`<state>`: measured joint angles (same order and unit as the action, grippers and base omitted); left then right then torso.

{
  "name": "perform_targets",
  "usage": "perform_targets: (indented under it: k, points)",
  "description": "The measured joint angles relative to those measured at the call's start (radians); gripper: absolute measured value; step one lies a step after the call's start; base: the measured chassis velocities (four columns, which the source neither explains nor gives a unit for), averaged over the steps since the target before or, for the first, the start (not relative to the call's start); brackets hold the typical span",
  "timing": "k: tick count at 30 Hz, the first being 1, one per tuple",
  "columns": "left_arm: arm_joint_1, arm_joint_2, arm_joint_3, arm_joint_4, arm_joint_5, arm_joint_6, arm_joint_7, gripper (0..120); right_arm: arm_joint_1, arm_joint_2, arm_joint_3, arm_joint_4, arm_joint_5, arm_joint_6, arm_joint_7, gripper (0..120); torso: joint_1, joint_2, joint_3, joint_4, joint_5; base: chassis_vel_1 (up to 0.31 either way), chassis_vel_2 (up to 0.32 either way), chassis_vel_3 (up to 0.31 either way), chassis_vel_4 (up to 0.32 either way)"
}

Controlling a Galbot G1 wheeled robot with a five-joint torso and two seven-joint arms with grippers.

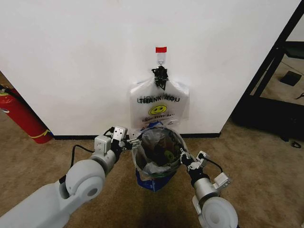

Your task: Pick up the garbage bag from the wall and place it over the trash bin.

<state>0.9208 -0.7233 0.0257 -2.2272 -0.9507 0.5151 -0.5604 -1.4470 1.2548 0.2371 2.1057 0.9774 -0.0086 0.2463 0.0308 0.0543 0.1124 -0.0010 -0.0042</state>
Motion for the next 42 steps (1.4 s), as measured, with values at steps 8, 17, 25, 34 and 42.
perform_targets:
  k: [8, 17, 25, 34, 42]
  points:
    - [0.010, -0.005, -0.002, 0.005, -0.024, 0.003, -0.003, 52, 0.007, 0.003, -0.002, 0.005, 0.002, 0.000, 0.003, 1, 0.000, 0.000, 0.000, 0.0000, 0.0001, 0.000, 0.000, 0.000, 0.000]
    - [0.003, -0.008, -0.004, 0.026, -0.017, -0.004, -0.003, 17, -0.010, 0.002, -0.001, 0.017, 0.001, 0.000, 0.001, 1, 0.000, 0.000, 0.000, 0.0000, 0.0001, 0.000, 0.000, 0.000, 0.000]
    - [0.010, -0.002, -0.010, 0.029, -0.018, -0.006, 0.000, 0, -0.012, 0.002, -0.002, 0.023, 0.001, 0.000, 0.000, 1, 0.000, 0.000, 0.000, 0.0000, 0.0001, 0.000, 0.000, 0.000, 0.000]
    - [0.003, -0.005, -0.025, 0.104, -0.084, 0.000, 0.000, 0, -0.033, -0.004, -0.009, 0.050, 0.020, -0.009, -0.036, 1, 0.000, 0.000, 0.000, 0.0000, 0.0000, 0.000, 0.000, 0.000, 0.000]
    - [0.033, 0.000, -0.040, 0.121, -0.098, 0.008, 0.021, 0, -0.027, 0.004, 0.007, 0.060, 0.070, -0.001, -0.037, 1, 0.000, 0.000, 0.000, -0.0001, 0.0001, 0.000, 0.000, 0.000, 0.000]
